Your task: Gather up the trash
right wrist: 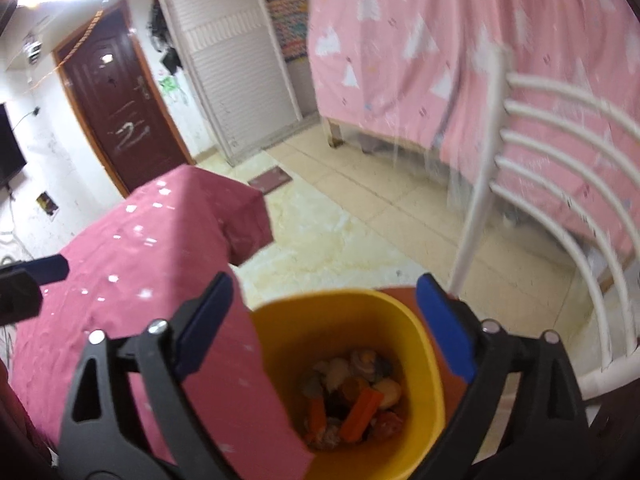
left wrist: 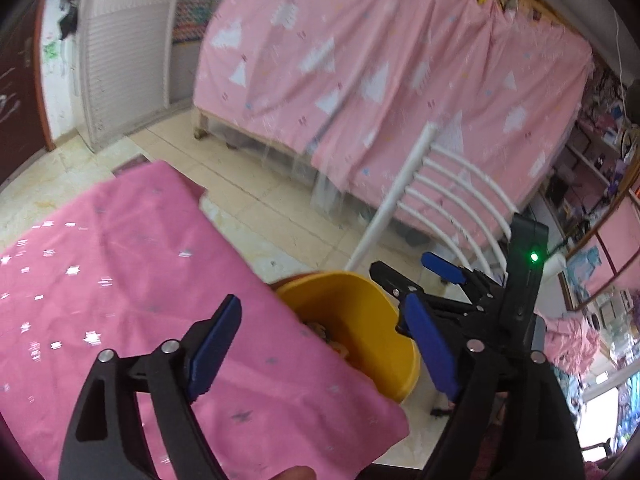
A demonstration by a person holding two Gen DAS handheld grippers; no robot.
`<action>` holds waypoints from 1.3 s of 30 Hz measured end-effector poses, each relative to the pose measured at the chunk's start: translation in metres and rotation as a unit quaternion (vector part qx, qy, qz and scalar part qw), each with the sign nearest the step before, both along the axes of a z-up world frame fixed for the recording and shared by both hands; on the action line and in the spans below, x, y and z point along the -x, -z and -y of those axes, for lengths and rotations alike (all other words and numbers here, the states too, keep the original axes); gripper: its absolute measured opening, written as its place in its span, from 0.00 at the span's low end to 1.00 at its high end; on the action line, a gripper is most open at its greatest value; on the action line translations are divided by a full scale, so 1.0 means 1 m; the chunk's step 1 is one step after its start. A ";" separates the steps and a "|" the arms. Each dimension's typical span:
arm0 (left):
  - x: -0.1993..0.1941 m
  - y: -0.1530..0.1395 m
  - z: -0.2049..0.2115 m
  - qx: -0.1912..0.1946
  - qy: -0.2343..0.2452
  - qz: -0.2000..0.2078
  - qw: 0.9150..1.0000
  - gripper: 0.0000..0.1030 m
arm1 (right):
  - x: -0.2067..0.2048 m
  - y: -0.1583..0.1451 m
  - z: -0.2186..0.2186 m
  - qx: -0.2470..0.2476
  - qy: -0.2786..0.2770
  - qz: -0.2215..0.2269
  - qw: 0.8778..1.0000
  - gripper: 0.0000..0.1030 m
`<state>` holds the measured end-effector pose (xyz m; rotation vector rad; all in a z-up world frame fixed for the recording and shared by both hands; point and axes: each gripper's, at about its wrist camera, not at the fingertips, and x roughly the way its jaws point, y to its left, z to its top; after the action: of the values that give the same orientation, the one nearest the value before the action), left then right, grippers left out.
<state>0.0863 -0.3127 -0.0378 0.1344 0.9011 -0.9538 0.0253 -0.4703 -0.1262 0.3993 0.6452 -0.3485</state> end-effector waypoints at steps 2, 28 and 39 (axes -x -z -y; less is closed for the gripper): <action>0.000 -0.007 -0.021 0.012 -0.014 0.011 1.000 0.83 | -0.003 -0.011 -0.012 0.010 -0.010 0.016 1.000 0.93; 0.001 -0.009 -0.273 -0.044 -0.362 0.189 0.912 0.90 | -0.046 -0.056 -0.239 0.084 -0.232 0.098 0.964 0.94; 0.000 0.008 -0.302 -0.061 -0.412 0.195 0.888 0.89 | -0.048 -0.050 -0.263 0.094 -0.252 0.109 0.957 0.94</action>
<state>0.0859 -0.0103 -0.0461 0.0356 0.5472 -0.0611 0.0737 -0.2075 -0.0759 0.0787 0.4707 0.1205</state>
